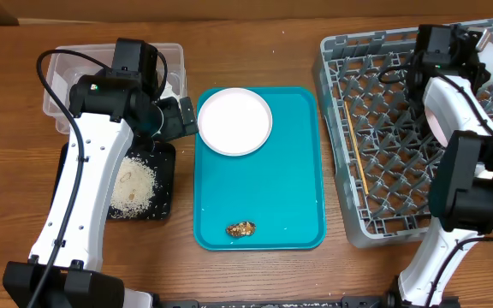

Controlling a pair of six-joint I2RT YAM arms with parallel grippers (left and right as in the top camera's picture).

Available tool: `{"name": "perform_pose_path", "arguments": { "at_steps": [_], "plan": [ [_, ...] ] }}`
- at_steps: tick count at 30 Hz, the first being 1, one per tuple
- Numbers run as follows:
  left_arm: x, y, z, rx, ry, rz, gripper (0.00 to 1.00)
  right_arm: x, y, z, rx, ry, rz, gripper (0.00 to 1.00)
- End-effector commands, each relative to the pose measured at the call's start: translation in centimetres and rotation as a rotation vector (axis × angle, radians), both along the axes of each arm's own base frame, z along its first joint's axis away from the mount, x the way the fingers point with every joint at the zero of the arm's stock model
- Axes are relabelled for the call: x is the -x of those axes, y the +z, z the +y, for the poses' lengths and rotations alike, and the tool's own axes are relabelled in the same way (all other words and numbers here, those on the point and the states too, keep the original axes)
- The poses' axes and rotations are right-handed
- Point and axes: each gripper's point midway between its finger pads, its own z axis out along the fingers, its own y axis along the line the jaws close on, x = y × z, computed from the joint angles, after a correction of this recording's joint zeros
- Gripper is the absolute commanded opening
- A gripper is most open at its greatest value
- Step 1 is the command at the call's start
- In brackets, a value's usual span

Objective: Sort waste into correct bins and load items into the dishwasher
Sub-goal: 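Lift the white bowl and carry it into the rack's right side, then return the right gripper to the teal tray and grasp the white plate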

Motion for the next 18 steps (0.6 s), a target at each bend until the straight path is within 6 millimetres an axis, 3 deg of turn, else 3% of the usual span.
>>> {"name": "perform_pose_path", "arguments": {
  "at_steps": [1, 7, 11, 14, 18],
  "plan": [
    [0.1, 0.2, -0.1, 0.012, 0.012, -0.004, 1.0, -1.4, -0.8, 2.5, -0.03, 0.072, 0.01, 0.21],
    [0.0, 0.2, -0.1, 0.012, 0.012, -0.005, 1.0, -2.5, 1.0, 6.0, -0.14, 0.207, -0.024, 0.4],
    [0.0, 0.2, -0.1, 0.012, 0.012, -0.006, 1.0, -1.9, 4.4, 8.3, -0.213, 0.295, -0.063, 0.47],
    [0.0, 0.2, -0.1, 0.011, 0.012, -0.006, 1.0, -0.6, 6.5, 10.9, -0.393, 0.37, -0.142, 0.56],
    [0.1, 0.2, -0.1, 0.011, 0.012, -0.003, 1.0, 0.9, 7.7, 17.1, -0.749, 0.57, -0.183, 0.68]
  ]
}}
